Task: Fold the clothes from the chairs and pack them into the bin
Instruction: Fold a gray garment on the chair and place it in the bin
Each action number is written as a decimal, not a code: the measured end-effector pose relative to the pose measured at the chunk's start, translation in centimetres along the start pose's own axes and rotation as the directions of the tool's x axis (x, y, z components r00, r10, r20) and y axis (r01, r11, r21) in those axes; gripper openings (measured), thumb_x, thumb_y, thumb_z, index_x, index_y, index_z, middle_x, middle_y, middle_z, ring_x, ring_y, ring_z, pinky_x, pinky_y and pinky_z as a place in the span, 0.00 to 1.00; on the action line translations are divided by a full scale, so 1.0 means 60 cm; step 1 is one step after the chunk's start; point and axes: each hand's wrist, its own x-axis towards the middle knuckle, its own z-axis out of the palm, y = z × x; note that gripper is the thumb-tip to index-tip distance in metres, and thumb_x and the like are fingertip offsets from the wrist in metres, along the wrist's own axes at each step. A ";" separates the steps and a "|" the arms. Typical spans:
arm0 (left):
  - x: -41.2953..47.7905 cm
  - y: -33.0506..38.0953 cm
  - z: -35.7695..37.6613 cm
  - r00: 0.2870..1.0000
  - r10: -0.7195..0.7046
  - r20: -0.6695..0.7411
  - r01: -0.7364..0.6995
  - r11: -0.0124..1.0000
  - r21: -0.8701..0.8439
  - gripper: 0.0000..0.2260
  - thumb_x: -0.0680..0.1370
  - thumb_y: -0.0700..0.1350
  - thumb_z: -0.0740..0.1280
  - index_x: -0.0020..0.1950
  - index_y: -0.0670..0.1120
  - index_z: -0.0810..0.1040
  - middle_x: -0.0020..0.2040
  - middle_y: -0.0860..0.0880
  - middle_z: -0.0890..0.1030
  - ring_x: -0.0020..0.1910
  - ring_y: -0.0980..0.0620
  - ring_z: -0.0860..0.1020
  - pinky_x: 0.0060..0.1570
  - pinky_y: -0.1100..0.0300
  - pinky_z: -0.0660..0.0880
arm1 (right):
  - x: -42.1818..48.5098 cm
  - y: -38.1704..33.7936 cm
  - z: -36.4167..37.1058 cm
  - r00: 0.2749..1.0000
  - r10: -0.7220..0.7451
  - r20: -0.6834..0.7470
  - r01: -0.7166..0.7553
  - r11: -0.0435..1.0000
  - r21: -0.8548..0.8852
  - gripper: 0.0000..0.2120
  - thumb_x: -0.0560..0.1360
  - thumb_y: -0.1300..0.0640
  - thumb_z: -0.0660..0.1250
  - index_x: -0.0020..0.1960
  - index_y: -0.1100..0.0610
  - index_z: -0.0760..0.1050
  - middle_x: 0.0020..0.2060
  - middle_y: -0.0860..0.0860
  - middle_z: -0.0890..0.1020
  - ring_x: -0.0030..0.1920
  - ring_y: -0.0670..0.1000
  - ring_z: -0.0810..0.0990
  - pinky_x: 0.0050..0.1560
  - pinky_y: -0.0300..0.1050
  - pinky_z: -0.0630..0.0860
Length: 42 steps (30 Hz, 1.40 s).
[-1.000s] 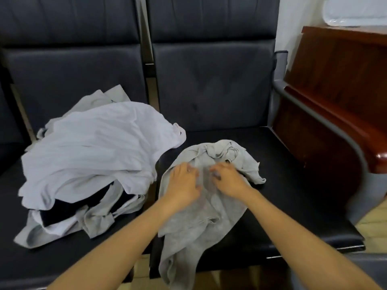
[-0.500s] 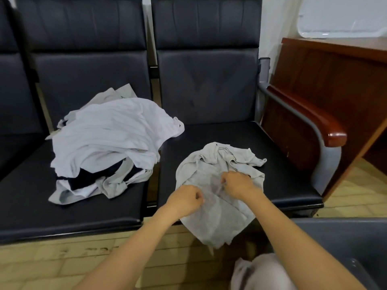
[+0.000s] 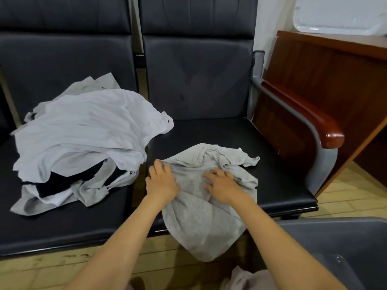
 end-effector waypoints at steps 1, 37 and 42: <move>-0.004 -0.003 -0.003 0.997 -0.031 -0.070 0.029 0.999 -0.017 0.32 0.76 0.53 0.67 0.71 0.42 0.54 0.73 0.41 0.52 0.69 0.42 0.58 0.65 0.50 0.63 | 0.001 0.008 0.003 1.000 -0.005 -0.014 0.004 0.999 -0.037 0.24 0.83 0.48 0.50 0.78 0.49 0.54 0.77 0.50 0.52 0.75 0.57 0.50 0.73 0.51 0.52; -0.047 0.012 0.000 0.954 0.230 0.193 -0.230 0.973 -0.021 0.29 0.76 0.62 0.63 0.70 0.45 0.65 0.65 0.45 0.66 0.64 0.44 0.67 0.61 0.52 0.68 | 0.036 -0.012 -0.042 0.996 -0.042 0.075 0.043 0.999 -0.009 0.23 0.80 0.46 0.58 0.73 0.49 0.64 0.73 0.50 0.63 0.70 0.56 0.65 0.66 0.54 0.68; -0.024 -0.038 -0.004 0.987 0.159 -0.015 -0.153 0.967 0.204 0.30 0.79 0.45 0.64 0.77 0.44 0.55 0.77 0.39 0.52 0.76 0.39 0.53 0.73 0.45 0.54 | 0.023 -0.039 -0.057 0.982 0.188 -0.032 -0.190 0.973 -0.134 0.20 0.81 0.47 0.53 0.68 0.56 0.69 0.65 0.54 0.73 0.63 0.56 0.73 0.55 0.47 0.68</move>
